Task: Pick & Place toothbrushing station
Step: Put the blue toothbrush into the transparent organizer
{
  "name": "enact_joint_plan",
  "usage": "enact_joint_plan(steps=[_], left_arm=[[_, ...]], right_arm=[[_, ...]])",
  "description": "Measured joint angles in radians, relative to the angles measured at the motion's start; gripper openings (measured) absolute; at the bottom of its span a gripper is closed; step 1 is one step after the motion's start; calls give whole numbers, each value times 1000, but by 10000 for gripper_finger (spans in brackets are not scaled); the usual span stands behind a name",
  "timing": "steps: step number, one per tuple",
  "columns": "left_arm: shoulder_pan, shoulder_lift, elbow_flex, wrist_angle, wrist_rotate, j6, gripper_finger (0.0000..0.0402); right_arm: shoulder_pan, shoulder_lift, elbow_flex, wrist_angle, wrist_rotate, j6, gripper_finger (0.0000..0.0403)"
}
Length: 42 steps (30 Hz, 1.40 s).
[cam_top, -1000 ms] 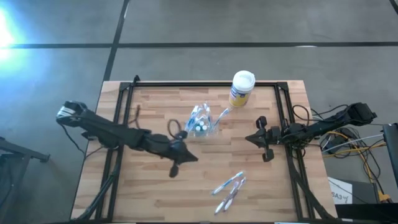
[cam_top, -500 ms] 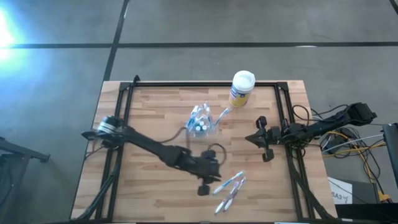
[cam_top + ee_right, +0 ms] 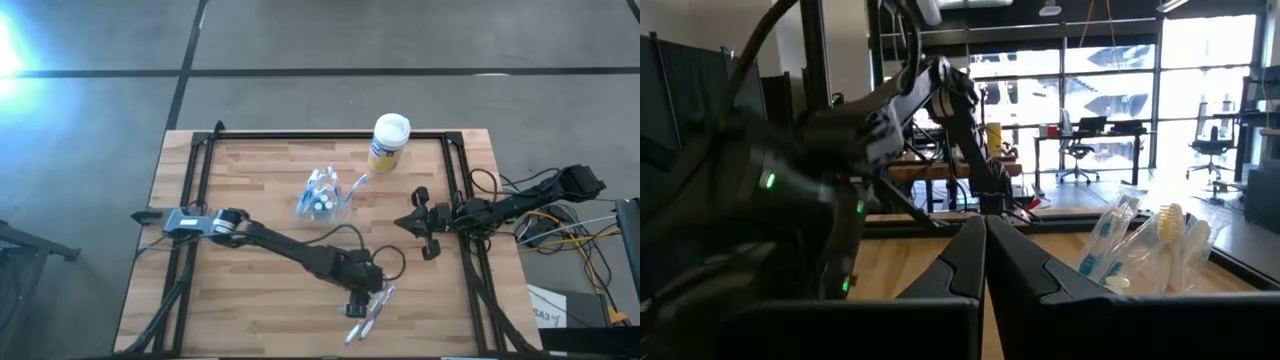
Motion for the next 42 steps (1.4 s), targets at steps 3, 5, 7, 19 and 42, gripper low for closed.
enact_joint_plan(steps=[3,5,7,19,42], left_arm=[[8,57,59,-40,2,-3,202],[14,88,83,-55,2,-3,202],[17,106,94,-64,3,0,202],[23,85,80,-138,-35,132,127],[23,-262,-113,-143,-290,254,2]], right_arm=[[0,0,0,0,0,0,8],[0,0,0,0,0,0,8],[0,0,0,0,0,0,8],[0,-1,0,0,0,-3,8],[0,0,0,0,-2,0,8]])
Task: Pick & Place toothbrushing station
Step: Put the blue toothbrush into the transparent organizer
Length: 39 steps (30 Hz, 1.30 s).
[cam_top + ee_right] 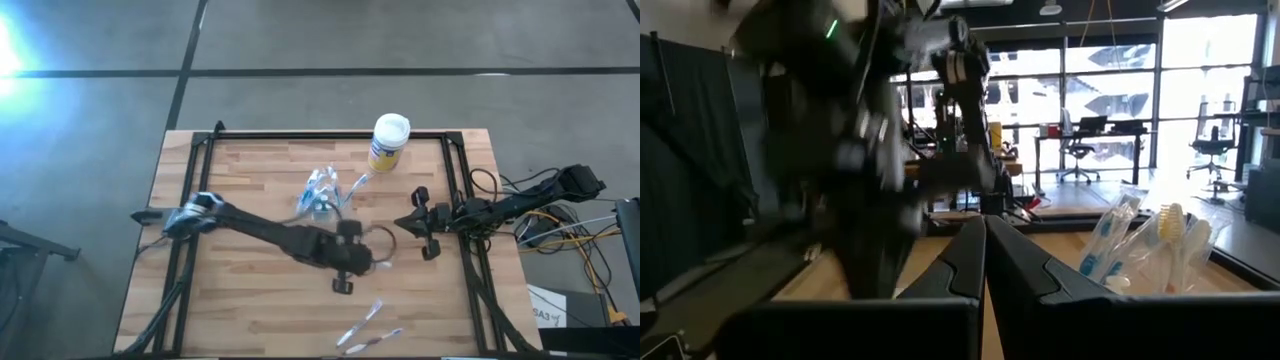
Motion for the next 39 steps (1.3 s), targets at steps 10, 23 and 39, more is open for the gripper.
enact_joint_plan(steps=[10,23,39], left_arm=[[-42,-618,-676,505,23,-5,1],[-35,-951,-1461,1547,131,-2,0],[55,-760,-1333,1608,47,26,0]], right_arm=[[0,-1,0,-7,0,-4,8],[0,2,3,3,-8,23,8],[0,164,77,68,-55,42,47]])
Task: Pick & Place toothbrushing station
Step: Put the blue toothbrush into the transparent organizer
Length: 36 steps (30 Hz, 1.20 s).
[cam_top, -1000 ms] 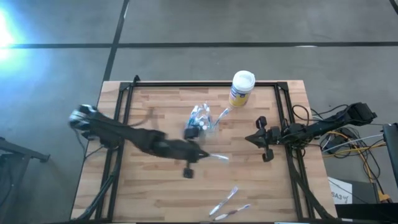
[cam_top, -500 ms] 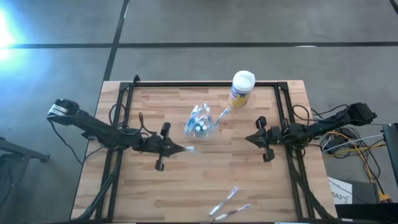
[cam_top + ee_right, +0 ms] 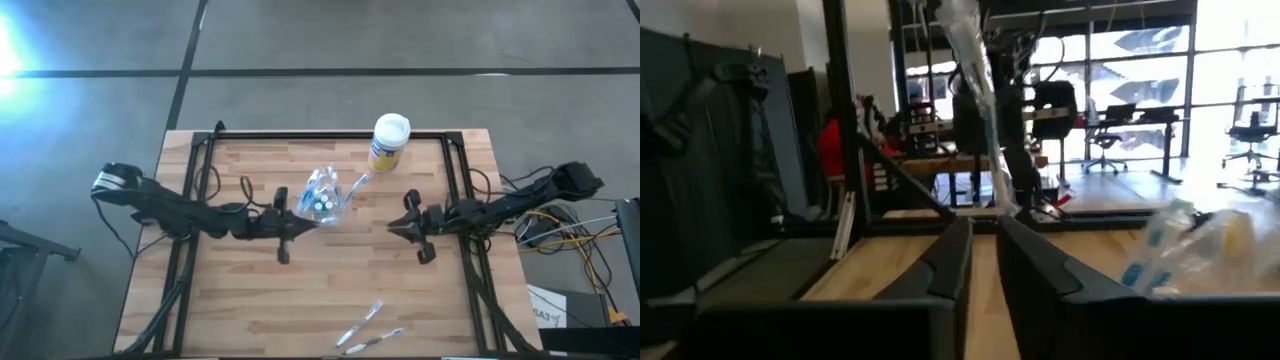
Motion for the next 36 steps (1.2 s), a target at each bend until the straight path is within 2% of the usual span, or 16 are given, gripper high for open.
enact_joint_plan(steps=[9,16,21,29,36], left_arm=[[0,140,141,-1,12,55,0],[0,215,147,8,11,16,0],[0,237,167,25,38,18,0],[0,246,191,26,60,38,0],[1,277,196,51,93,4,0]], right_arm=[[1,256,162,3,-5,-45,159],[0,394,270,77,2,-88,209],[-1,482,324,104,1,-94,222],[0,586,328,332,-6,-97,218],[-1,628,347,358,-8,-89,206]])
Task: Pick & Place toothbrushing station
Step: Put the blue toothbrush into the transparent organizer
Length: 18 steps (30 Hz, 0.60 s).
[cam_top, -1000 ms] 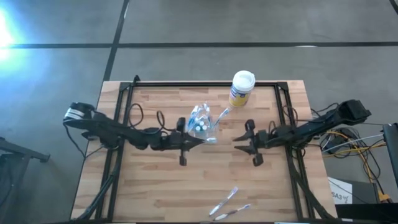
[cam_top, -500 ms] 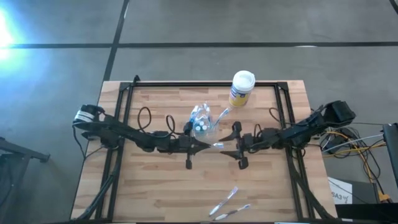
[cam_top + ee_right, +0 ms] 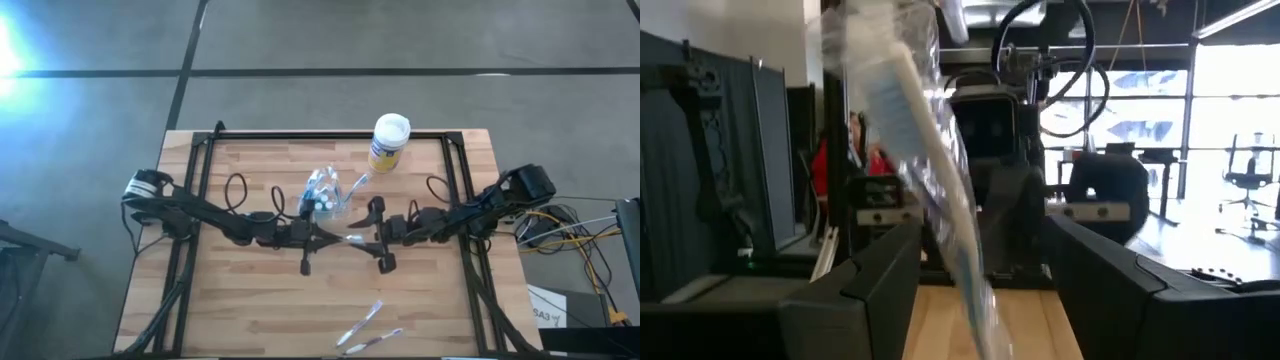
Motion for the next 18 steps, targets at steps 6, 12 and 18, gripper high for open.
enact_joint_plan(steps=[6,12,18], left_arm=[[1,45,33,12,1,-4,0],[1,41,30,10,0,-4,0],[4,41,30,0,0,-4,0]], right_arm=[[0,29,32,-11,-1,3,203],[0,23,24,-3,-1,0,152],[0,19,22,-7,-1,-5,75]])
